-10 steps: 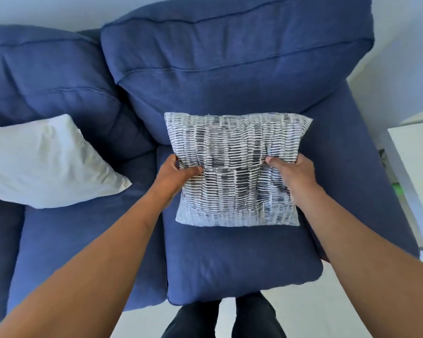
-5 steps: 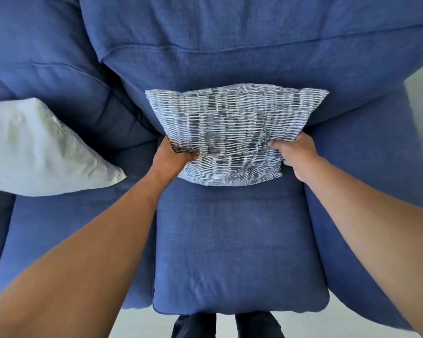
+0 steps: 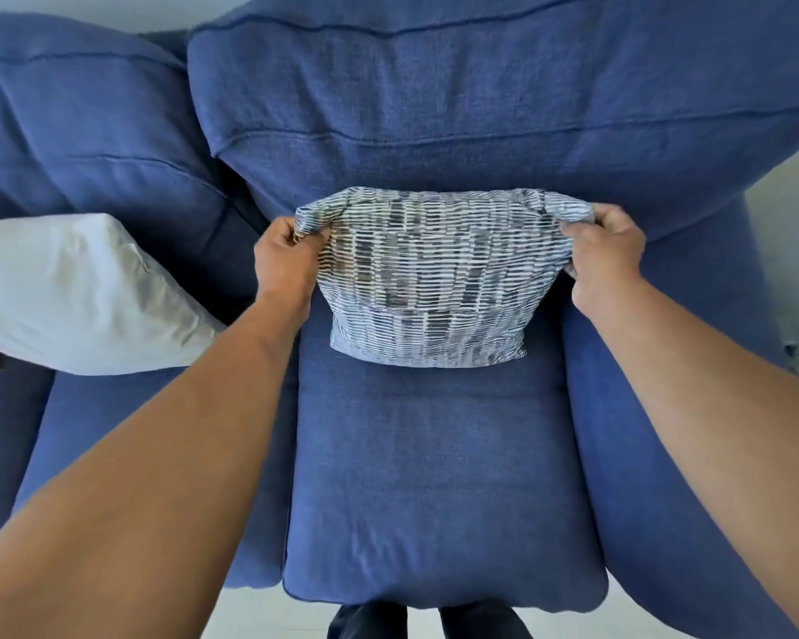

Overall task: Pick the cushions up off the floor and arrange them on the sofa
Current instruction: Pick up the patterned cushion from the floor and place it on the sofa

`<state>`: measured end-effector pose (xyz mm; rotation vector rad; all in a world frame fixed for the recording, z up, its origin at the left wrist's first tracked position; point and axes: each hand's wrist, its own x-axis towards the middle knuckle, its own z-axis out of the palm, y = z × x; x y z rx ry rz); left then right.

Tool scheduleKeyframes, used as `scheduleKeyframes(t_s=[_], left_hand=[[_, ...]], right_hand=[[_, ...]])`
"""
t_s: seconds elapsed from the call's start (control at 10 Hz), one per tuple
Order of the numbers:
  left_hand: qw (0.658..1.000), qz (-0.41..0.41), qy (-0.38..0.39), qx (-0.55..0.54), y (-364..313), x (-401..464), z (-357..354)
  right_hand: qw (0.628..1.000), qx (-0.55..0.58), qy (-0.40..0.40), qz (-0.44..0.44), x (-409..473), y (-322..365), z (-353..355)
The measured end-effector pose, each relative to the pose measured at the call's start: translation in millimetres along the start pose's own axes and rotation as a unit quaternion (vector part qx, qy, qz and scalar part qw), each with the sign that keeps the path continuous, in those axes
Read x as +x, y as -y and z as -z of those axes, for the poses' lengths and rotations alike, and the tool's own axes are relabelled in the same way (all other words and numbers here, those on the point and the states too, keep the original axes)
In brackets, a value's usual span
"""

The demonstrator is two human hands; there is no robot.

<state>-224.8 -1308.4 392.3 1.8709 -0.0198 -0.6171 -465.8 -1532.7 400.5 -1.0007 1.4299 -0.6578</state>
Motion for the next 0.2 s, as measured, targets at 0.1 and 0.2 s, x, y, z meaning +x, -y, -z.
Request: scheduleKeyframes(t_s=[0.1,0.2], left_hand=[[0.999,0.018,-0.014,0.022,1,-20,0],[0.998,0.027,-0.007,0.056,5,-35,9]], right_hand=[[0.998,-0.027,0.057,0.011,-9,-4,7],[0.996,-0.061,0.067,0.018,-18,-3,16]])
